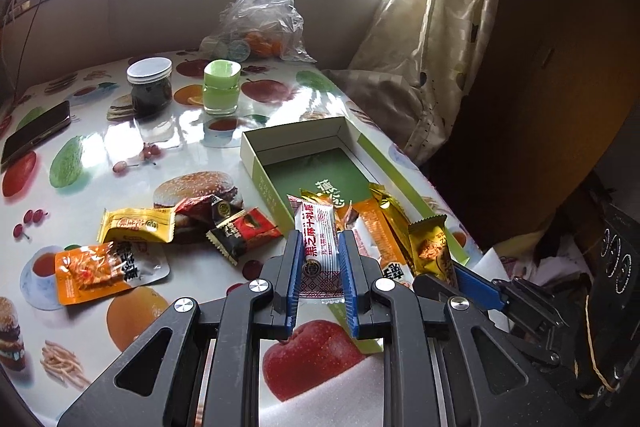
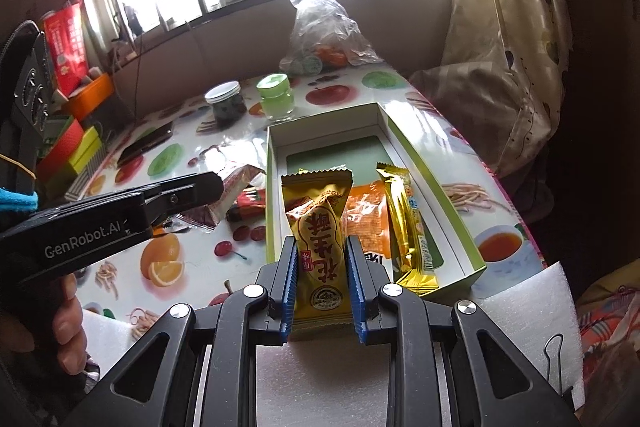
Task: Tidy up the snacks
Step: 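Carry the yellow bar and white-and-red candy into the green box with both tools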
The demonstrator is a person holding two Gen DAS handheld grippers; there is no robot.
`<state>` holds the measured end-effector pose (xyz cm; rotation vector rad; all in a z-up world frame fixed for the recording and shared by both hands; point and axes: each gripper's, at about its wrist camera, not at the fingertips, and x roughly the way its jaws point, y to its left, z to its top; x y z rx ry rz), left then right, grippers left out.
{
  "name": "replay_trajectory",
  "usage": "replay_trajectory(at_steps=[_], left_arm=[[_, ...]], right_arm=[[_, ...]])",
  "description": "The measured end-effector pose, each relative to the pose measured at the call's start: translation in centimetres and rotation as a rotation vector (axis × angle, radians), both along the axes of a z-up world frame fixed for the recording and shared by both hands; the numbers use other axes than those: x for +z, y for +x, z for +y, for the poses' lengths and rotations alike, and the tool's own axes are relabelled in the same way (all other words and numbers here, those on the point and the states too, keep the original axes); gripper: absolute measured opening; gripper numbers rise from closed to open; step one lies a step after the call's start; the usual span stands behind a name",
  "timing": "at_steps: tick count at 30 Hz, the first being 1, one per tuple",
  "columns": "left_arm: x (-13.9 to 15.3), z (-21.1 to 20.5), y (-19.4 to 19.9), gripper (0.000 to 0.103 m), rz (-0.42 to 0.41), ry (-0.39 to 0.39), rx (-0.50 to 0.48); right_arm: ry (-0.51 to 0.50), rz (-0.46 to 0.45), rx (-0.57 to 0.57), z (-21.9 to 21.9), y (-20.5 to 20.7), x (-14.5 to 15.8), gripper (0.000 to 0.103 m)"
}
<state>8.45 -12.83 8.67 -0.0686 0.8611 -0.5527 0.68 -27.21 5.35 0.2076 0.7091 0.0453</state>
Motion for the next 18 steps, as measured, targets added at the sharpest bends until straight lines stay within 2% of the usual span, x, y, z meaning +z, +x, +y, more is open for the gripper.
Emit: replay_trajectory(at_steps=[18], left_arm=[[-1.0, -2.2, 2.2, 0.019, 0.018, -0.007, -0.025]], right_arm=[[-0.009, 0.04, -0.053, -2.3, 1.4, -1.1, 0.022]])
